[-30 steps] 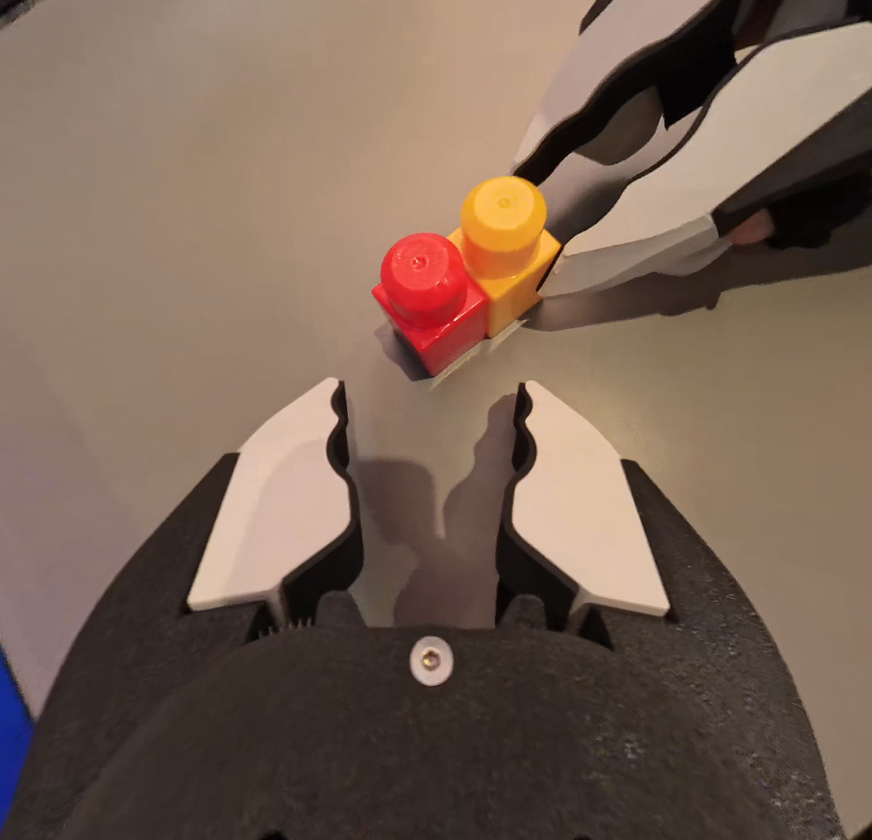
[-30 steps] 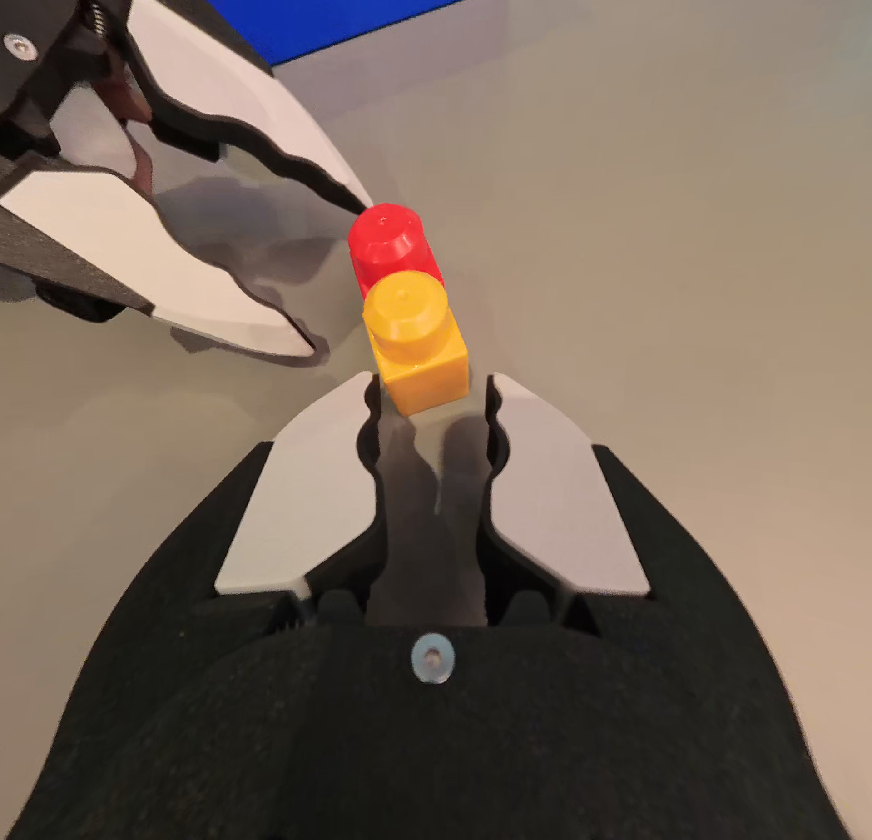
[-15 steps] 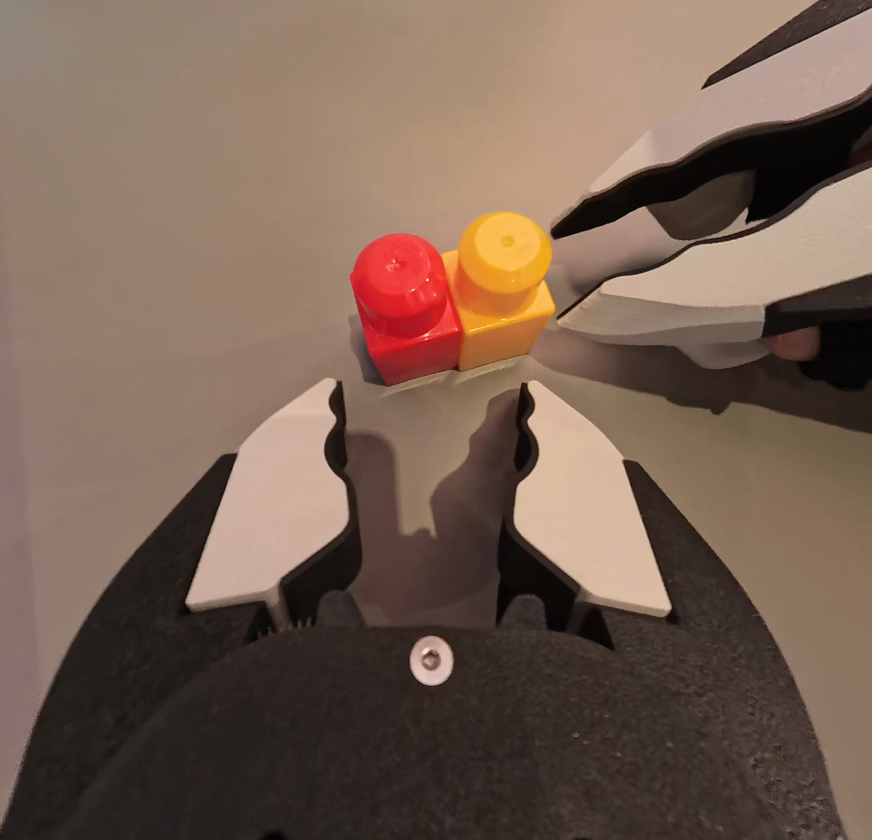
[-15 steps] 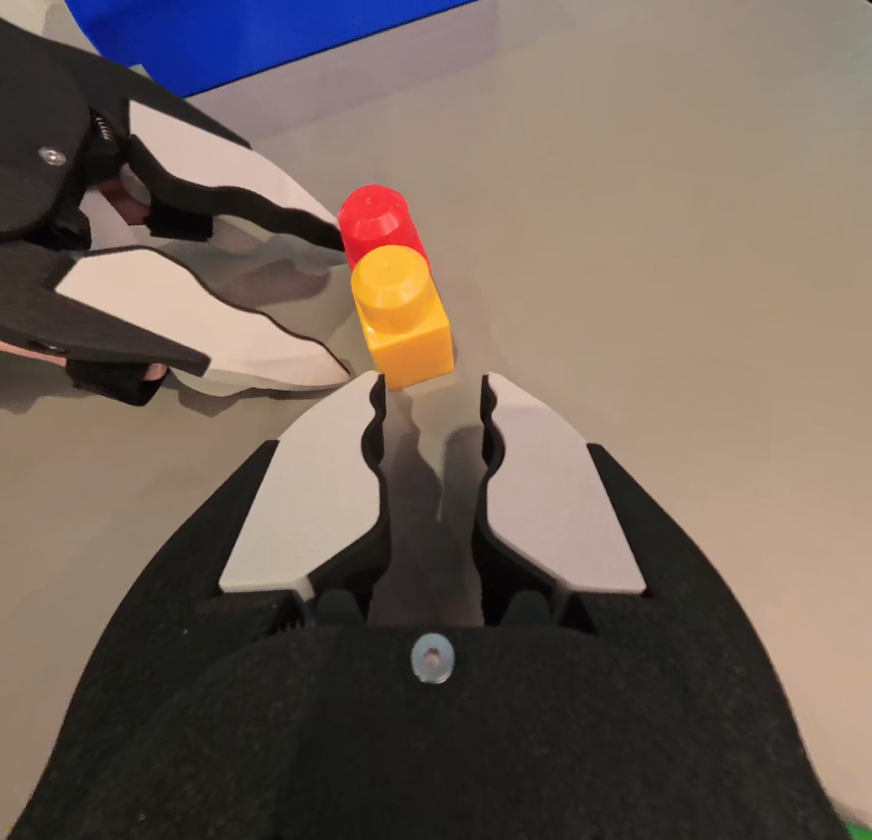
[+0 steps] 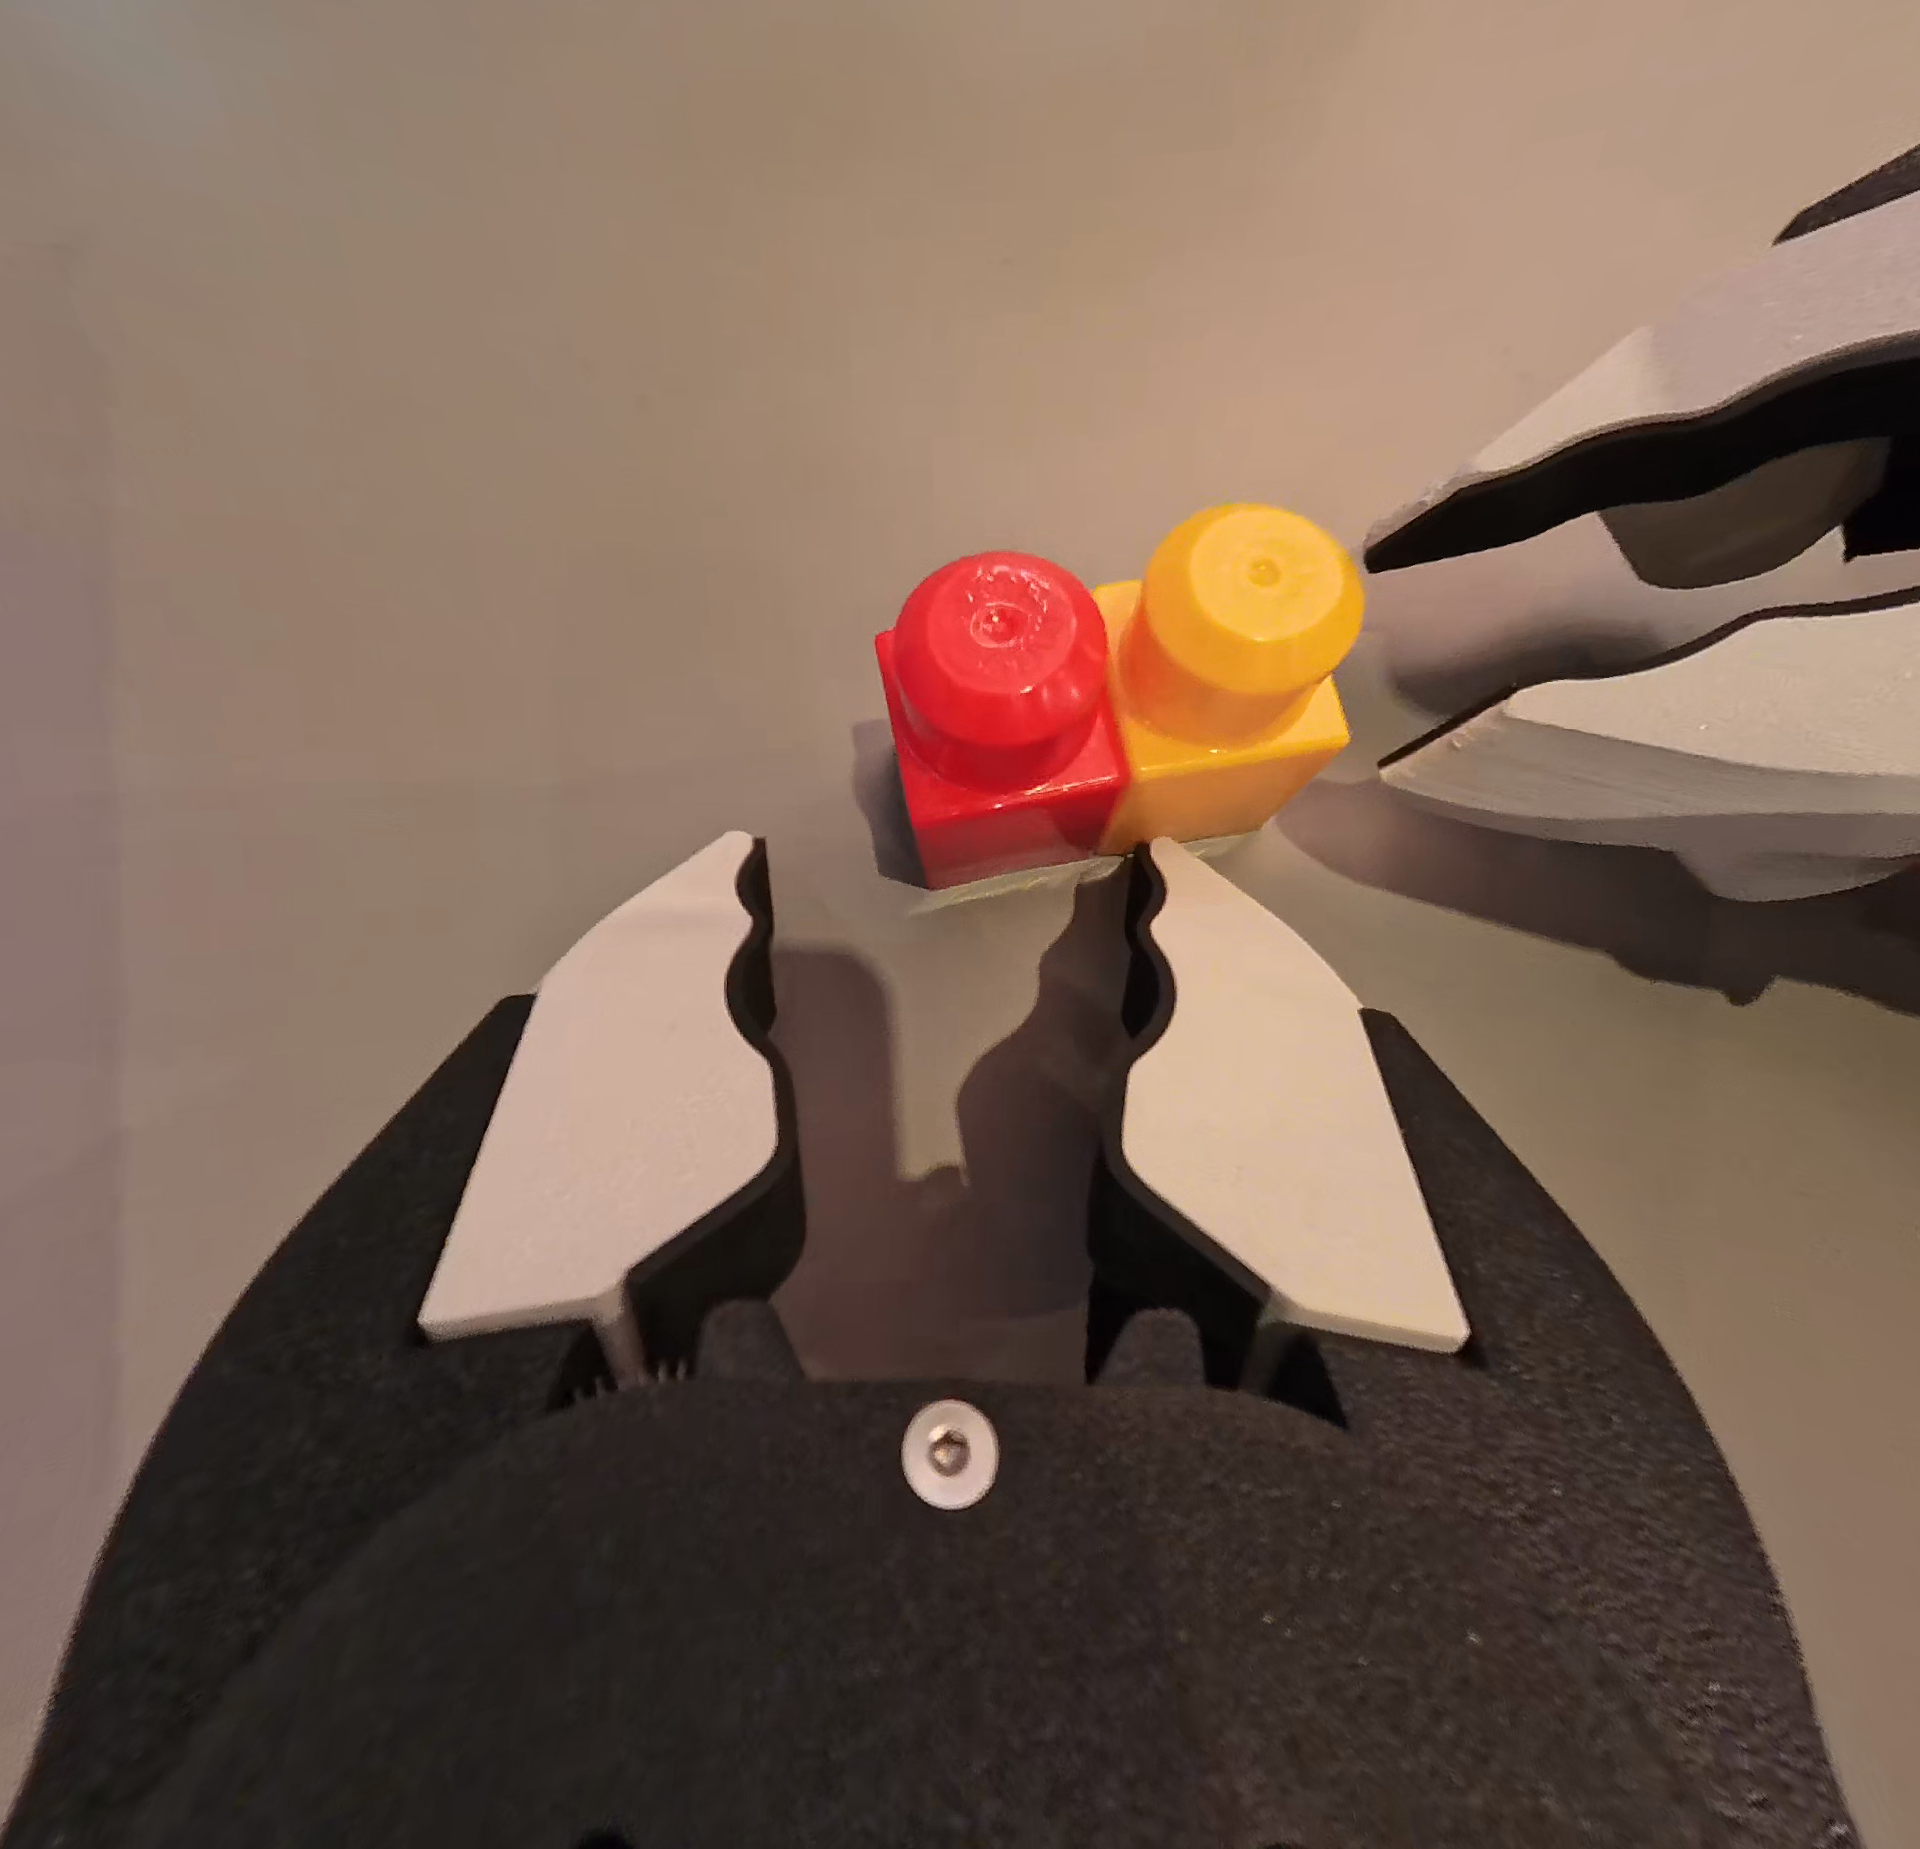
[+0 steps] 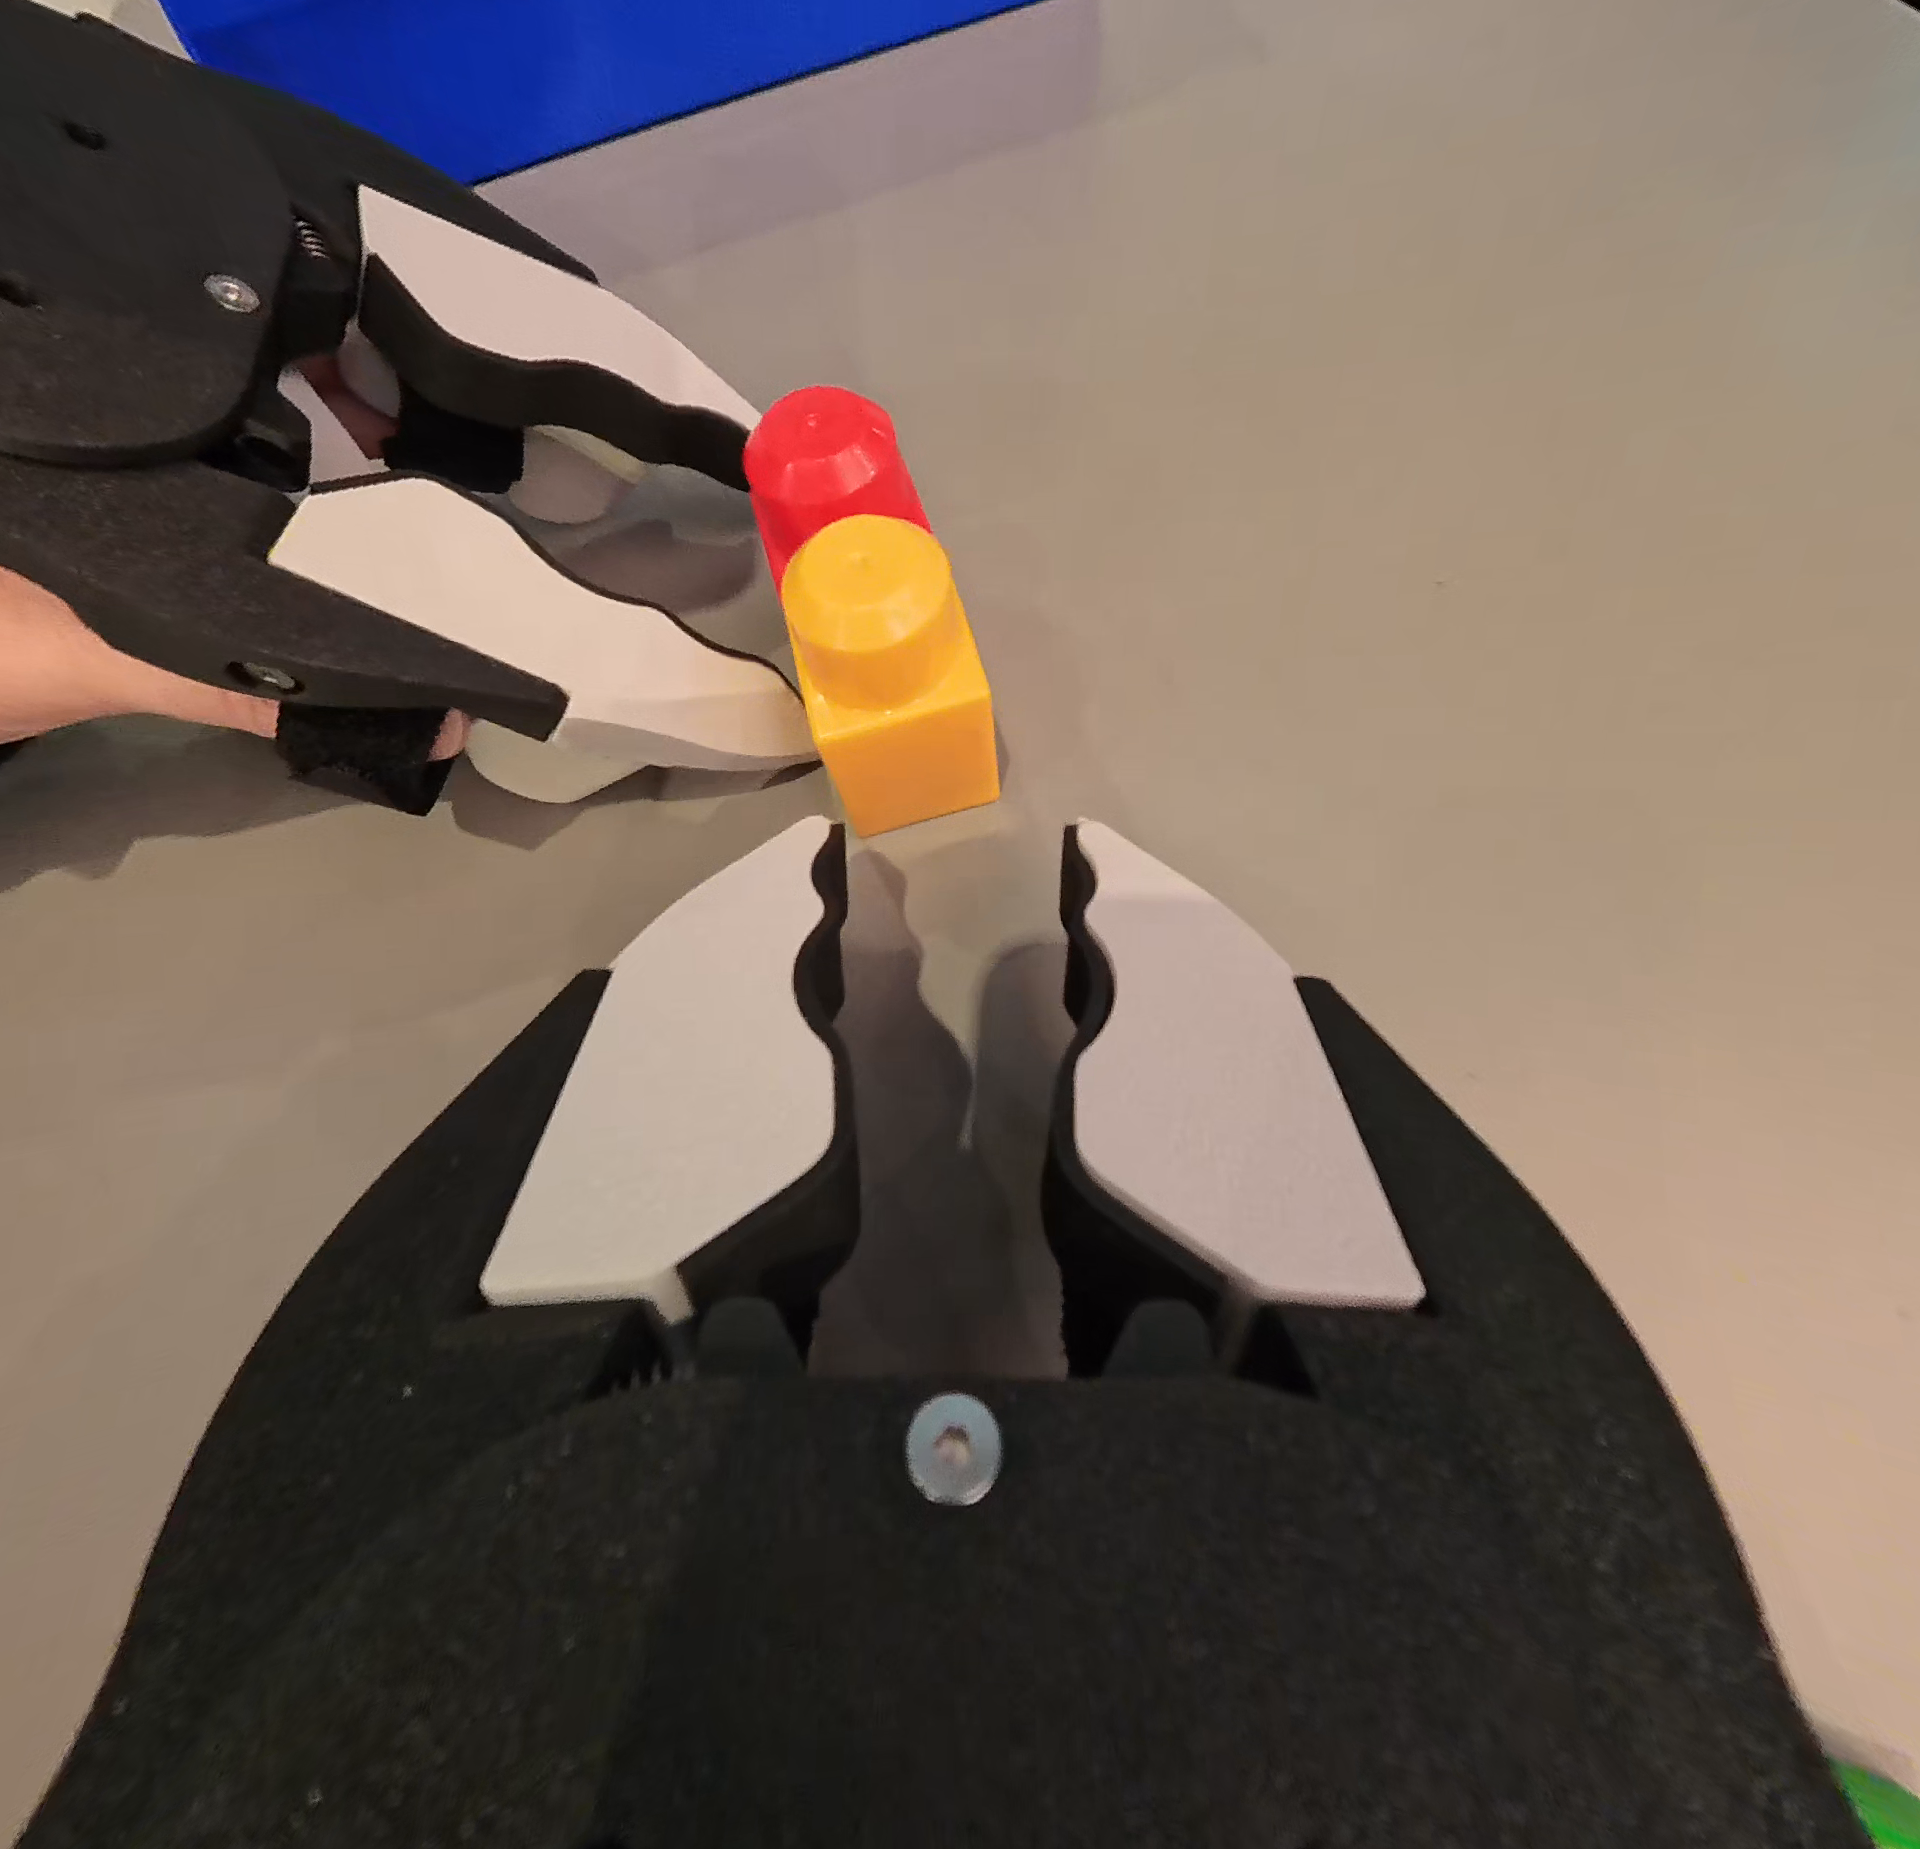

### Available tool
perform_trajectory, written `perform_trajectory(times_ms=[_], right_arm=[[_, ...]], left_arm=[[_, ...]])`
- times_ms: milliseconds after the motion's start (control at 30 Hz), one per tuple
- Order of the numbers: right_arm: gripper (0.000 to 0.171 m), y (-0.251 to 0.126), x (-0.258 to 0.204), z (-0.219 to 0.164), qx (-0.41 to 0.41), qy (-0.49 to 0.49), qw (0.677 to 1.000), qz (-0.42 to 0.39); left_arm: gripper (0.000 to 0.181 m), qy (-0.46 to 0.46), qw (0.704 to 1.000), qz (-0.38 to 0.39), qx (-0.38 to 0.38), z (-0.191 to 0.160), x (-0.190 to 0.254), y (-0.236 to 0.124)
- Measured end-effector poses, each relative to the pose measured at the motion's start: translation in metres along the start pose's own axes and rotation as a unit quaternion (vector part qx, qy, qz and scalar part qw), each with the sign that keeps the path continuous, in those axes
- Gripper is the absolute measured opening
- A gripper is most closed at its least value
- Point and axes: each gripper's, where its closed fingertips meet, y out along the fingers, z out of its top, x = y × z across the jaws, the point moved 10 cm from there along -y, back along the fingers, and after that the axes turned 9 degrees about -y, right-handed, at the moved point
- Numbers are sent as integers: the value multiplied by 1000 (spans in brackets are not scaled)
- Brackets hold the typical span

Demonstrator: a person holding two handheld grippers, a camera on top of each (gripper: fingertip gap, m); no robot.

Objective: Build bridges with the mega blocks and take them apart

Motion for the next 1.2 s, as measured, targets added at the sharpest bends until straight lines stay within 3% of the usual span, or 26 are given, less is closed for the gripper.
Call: perform_trajectory(times_ms=[233,400,833,1200], right_arm=[[39,-8,3,-6,-6,-2,1000,-6],[39,-18,6,-12,-5,1,1000,-12],[39,-40,11,-23,12,12,1000,0],[38,-44,13,-23,16,14,1000,1]], left_arm=[[80,-9,1000,-18,11,-5,15,-7],[100,-15,999,38,18,2,30,4],[102,-43,994,98,16,15,42,21],[97,-70,993,96,5,18,38,26]])
